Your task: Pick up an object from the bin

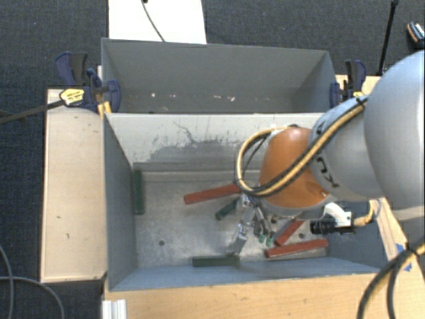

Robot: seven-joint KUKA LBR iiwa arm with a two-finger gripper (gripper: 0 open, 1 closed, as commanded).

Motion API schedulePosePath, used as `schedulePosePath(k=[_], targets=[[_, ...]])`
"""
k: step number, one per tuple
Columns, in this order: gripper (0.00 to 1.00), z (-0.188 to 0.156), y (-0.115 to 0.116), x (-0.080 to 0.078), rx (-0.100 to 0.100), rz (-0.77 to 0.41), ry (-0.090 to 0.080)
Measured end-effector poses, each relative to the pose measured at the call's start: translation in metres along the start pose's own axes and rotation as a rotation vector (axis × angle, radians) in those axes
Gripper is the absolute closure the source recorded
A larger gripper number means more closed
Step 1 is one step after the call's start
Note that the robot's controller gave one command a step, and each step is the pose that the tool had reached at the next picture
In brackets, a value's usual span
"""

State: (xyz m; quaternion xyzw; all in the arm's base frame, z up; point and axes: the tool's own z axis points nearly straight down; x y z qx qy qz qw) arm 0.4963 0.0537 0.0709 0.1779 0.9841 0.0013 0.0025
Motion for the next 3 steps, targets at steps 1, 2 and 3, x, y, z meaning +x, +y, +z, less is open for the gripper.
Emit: schedulePosePath(k=[1,2,3], targets=[[0.0,-0.015,0.011,0.004,0.004,0.811,0.0],[0.0,0.001,-0.039,-0.044,0.005,0.6,-0.004],[0.0,-0.07,-0.06,-0.041,0.001,0.227,-0.003]])
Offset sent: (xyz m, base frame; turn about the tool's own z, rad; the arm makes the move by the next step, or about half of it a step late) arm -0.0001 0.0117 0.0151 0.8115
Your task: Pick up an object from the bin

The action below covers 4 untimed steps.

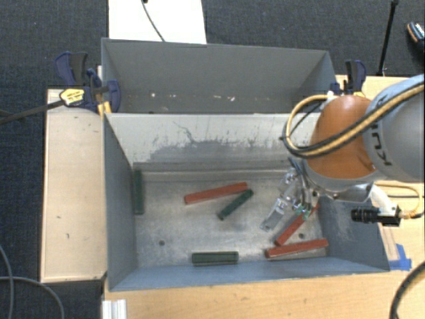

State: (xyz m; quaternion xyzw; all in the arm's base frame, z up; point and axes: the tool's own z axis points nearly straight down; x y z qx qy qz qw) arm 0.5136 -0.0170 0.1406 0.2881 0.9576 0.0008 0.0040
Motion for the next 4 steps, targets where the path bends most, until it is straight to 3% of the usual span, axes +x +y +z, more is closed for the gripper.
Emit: schedulePosePath(k=[1,2,3,4], targets=[[0.0,0.073,0.012,0.001,0.006,0.133,0.01],[0.0,0.07,-0.036,-0.081,0.003,-0.309,0.0],[0.0,0.07,-0.049,-0.088,-0.001,-0.678,-0.001],[0.0,0.07,-0.067,-0.132,-0.005,-1.105,0.004]])
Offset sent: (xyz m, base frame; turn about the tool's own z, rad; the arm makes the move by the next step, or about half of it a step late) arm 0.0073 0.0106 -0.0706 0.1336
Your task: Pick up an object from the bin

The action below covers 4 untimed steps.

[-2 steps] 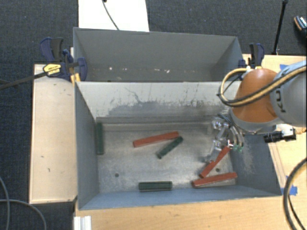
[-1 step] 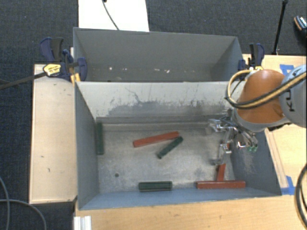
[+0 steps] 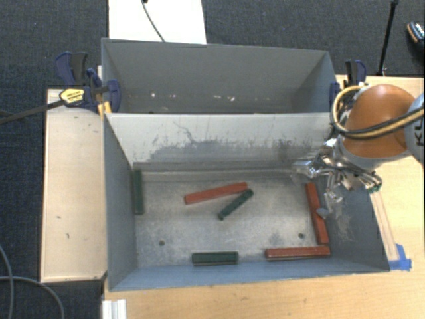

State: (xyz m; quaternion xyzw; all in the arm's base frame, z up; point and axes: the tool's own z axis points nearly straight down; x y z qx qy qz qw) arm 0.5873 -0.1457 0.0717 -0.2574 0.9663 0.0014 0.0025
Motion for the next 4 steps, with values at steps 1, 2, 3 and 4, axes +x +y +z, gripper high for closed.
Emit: schedulePosePath(k=[1,2,3,4], targets=[[0.0,-0.1,0.018,0.004,0.005,-0.406,0.0],[0.0,0.0,0.004,-0.006,-0.008,-0.743,-0.004],[1.0,-0.001,0.002,-0.006,-0.002,-0.738,-0.005],[1.0,-0.121,0.019,-0.016,0.007,-0.741,0.0]])
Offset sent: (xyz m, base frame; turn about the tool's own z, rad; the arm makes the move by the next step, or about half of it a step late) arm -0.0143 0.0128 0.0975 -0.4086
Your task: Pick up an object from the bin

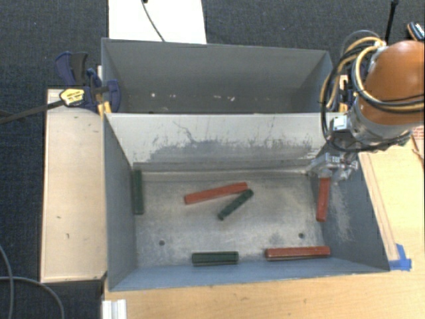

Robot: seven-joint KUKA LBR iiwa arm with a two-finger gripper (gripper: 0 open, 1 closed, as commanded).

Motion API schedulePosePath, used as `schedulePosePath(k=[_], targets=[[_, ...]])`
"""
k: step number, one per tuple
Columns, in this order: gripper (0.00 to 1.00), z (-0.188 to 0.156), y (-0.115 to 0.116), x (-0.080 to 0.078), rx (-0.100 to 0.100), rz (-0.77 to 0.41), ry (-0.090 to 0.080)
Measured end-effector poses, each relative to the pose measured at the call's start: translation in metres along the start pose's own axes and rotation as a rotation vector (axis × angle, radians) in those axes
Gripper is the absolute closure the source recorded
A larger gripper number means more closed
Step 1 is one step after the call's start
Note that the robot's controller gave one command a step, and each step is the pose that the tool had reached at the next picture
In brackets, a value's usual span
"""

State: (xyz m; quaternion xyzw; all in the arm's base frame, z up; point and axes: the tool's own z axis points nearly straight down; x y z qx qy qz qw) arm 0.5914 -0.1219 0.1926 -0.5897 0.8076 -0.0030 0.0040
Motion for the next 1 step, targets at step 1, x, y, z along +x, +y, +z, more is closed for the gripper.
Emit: schedulePosePath(k=[1], targets=[[1.0,-0.0466,0.0143,-0.0098,-0.002,-0.005,0.0]])
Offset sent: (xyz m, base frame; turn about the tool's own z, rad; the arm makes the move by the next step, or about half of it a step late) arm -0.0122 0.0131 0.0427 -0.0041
